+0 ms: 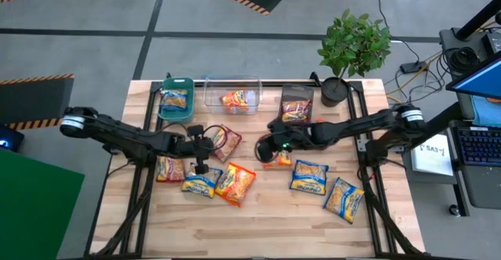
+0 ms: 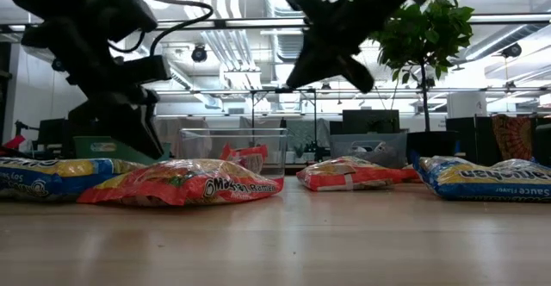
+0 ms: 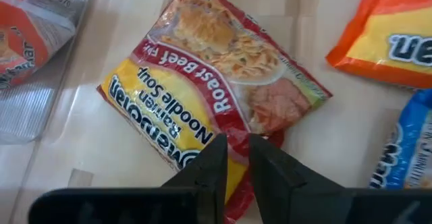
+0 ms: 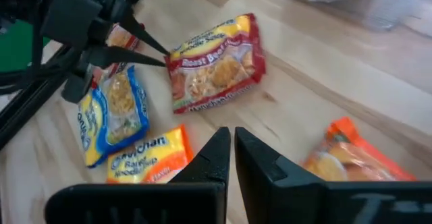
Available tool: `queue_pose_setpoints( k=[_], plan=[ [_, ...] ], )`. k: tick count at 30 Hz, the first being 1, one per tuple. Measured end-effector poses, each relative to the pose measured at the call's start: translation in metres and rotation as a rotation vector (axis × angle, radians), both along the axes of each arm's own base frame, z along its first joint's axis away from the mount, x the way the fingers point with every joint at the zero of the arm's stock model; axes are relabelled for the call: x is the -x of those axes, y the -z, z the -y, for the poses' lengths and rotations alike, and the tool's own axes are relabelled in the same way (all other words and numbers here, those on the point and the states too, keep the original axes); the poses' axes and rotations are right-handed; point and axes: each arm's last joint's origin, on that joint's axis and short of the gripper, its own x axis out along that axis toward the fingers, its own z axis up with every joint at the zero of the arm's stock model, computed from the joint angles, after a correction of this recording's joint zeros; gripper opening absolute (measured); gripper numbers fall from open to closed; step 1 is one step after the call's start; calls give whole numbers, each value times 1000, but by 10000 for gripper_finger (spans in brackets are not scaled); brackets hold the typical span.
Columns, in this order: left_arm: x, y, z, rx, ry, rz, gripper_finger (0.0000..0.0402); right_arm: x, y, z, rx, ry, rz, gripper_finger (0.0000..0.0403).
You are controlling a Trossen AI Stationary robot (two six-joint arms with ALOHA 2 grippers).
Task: Sort Maruchan noodles
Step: Put the red noodle pack into the black bin
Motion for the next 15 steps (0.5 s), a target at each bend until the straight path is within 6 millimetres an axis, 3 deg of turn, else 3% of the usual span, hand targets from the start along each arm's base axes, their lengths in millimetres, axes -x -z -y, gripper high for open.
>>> queue_pose_setpoints(
  k=[4, 10, 15],
  plan=[
    [4, 5, 0, -6, -2, -7, 40, -20, -2, 6, 3, -23, -52, 56],
    [4, 4, -1, -8, -2, -6, 40, -48, -2, 13, 12, -13, -162, 146],
    [7, 7, -1, -16, -5, -17, 40, -70, 10, 18, 21, -14, -198, 213]
  ],
)
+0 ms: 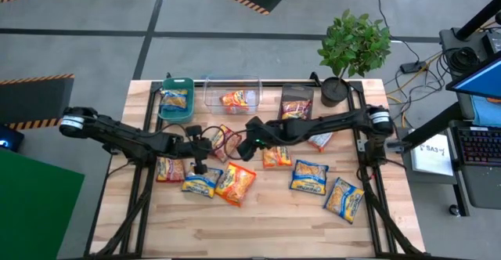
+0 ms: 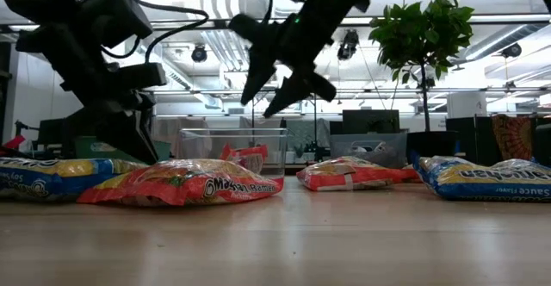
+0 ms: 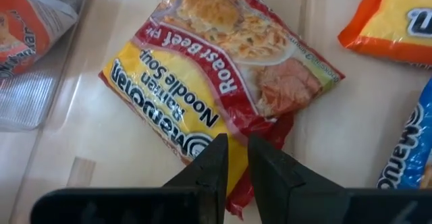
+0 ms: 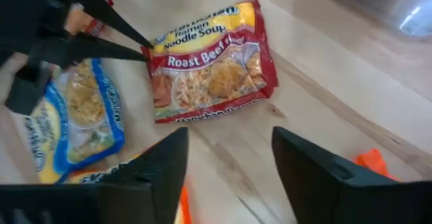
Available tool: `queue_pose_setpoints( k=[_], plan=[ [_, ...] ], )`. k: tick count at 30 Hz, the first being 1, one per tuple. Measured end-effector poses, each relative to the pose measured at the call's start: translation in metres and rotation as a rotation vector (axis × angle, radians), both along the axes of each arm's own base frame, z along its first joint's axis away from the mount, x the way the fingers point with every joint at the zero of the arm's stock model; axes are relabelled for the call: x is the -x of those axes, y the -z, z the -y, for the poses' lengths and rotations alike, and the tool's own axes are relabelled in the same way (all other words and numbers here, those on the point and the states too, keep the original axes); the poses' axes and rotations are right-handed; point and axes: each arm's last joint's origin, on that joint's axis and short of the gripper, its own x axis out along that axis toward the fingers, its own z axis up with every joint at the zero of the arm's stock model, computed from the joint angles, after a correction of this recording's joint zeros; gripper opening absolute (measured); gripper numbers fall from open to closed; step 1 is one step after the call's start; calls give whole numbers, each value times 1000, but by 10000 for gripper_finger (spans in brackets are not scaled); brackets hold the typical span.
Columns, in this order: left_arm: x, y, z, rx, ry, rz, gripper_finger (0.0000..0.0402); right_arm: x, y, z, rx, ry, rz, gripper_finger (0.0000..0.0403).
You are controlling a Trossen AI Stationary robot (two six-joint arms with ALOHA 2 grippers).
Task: Sort Maruchan noodles
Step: Put the red noodle pack into the black bin
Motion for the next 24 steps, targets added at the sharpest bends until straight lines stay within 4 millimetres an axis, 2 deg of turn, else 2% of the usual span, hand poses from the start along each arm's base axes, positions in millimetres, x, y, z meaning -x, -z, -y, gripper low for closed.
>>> queue_pose_setpoints(
  k=[7, 17, 24],
  plan=[
    [6, 8, -1, 3, -16, -20, 40, -20, 19, 19, 10, 33, -26, 268],
    [7, 11, -3, -49, -62, -16, 40, -34, 49, 42, 17, 70, -44, 314],
    [5, 11, -3, -47, -62, -3, 40, -38, 46, 42, 41, 56, 11, 321]
  ],
)
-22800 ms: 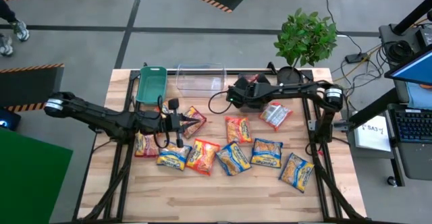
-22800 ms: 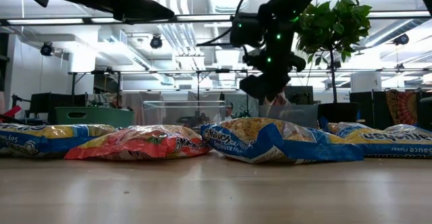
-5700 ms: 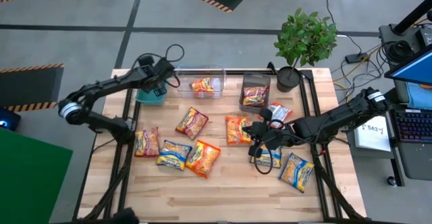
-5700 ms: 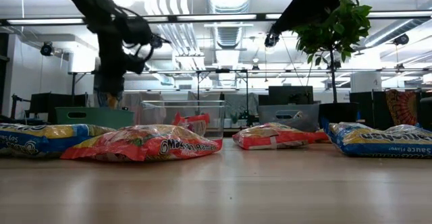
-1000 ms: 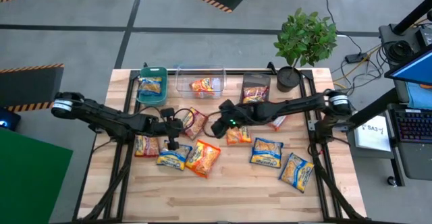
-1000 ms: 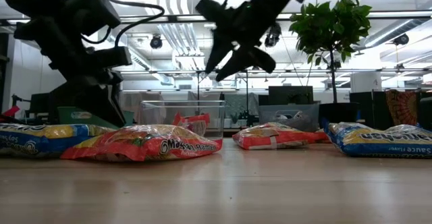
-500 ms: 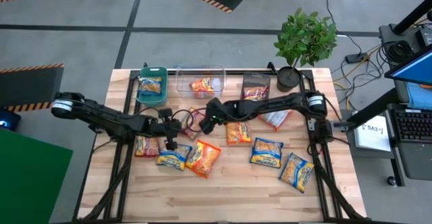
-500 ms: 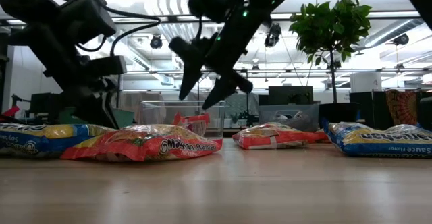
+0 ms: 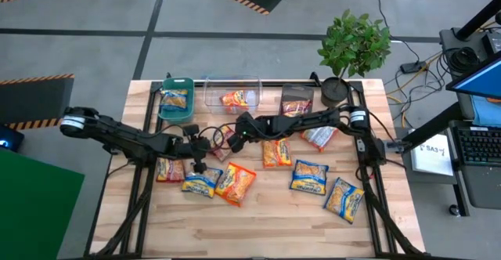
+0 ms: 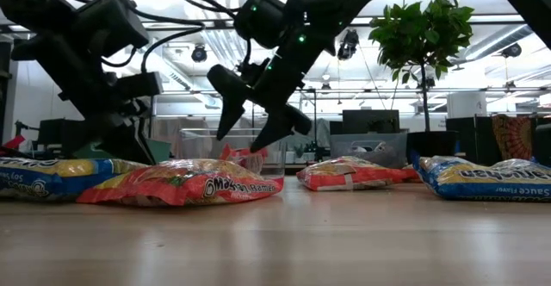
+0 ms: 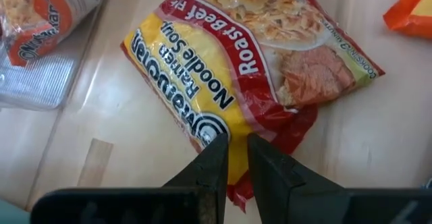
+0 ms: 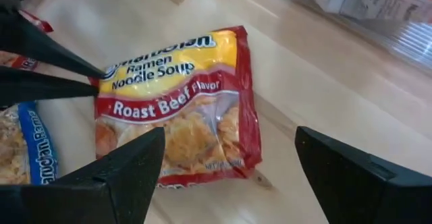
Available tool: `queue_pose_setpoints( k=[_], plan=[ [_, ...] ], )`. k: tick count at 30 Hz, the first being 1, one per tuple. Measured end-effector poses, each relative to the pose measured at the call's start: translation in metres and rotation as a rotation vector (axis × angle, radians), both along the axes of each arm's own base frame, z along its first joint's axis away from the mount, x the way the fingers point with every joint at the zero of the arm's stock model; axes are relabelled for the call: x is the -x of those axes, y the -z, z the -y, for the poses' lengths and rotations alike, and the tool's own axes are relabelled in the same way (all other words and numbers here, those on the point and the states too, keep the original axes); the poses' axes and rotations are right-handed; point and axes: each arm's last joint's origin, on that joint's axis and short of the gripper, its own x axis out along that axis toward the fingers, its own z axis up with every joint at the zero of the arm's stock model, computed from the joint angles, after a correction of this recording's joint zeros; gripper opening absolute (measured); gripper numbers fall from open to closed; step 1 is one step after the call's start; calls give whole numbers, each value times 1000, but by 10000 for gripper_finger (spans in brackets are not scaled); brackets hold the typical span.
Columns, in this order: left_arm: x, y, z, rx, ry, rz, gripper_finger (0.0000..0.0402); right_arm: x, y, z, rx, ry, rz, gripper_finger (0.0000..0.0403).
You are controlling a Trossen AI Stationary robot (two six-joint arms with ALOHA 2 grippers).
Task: Sort Maruchan noodles
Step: Put the red noodle pack into the black bin
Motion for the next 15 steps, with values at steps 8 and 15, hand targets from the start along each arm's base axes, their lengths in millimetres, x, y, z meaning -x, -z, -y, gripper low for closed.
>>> queue_pose_setpoints(
  k=[8, 15],
  plan=[
    [-6, 9, 0, -10, 5, -22, 40, -5, 13, -2, 5, -10, 1, 318],
    [-9, 14, 0, -23, 9, -31, 40, -14, 34, -3, -33, -47, 27, 318]
  ],
)
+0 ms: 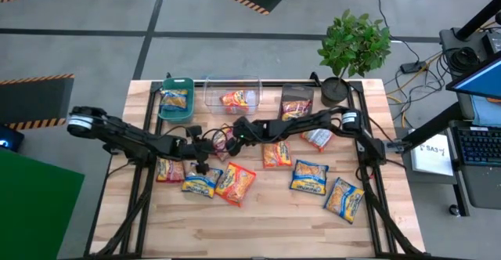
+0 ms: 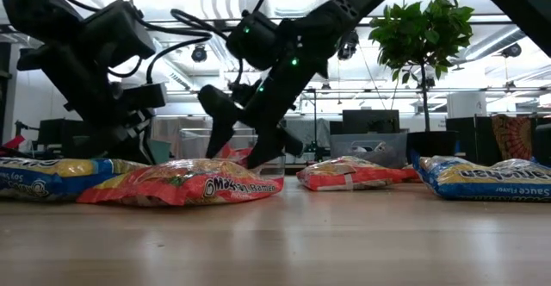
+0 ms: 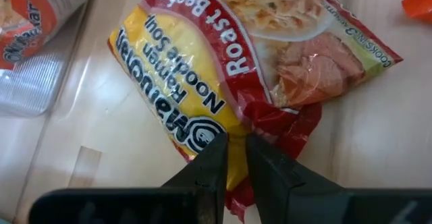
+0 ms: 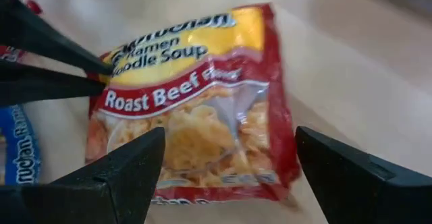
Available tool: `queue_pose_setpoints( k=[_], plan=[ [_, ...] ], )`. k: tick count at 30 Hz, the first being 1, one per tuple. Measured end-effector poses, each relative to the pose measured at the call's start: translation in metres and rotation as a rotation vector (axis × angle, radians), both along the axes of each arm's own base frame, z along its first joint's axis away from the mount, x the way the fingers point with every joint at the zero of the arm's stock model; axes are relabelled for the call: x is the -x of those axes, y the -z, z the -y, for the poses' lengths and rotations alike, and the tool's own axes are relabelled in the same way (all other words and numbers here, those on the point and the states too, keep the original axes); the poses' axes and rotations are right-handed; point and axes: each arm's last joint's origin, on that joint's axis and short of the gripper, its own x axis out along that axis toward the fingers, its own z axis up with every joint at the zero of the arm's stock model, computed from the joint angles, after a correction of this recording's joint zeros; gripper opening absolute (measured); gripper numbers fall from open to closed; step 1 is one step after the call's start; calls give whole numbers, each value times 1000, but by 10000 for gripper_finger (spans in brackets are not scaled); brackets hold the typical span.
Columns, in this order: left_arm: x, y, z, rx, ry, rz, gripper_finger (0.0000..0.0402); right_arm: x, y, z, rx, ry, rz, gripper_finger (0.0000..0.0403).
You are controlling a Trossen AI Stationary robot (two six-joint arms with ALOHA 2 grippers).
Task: Sort Maruchan noodles
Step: Put the red noodle pack into the black bin
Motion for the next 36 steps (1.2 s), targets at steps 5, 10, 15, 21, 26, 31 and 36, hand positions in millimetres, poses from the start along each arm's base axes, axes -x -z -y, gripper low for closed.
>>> queue_pose_setpoints(
  k=[5, 10, 15, 21, 26, 31, 36],
  plan=[
    [-1, 0, 0, -2, 9, 7, 40, -9, 5, -3, -75, -80, 88, 318],
    [-1, -1, 0, 1, 8, 12, 40, -17, 7, -4, -128, -155, 182, 314],
    [-1, 0, 0, 1, 9, 11, 40, -19, 4, -5, -138, -175, 216, 284],
    [-2, -1, 0, -2, 14, 11, 40, -19, 5, -5, -134, -176, 224, 197],
    [-2, -1, 0, -2, 15, 13, 40, -21, 7, -4, -98, -203, 243, 114],
    [-2, -1, 0, -7, 23, 11, 40, -21, 5, -5, -79, -220, 246, 36],
    [1, -9, 0, -1, 21, 40, 40, -17, -5, -6, -61, -252, 220, 14]
  ],
)
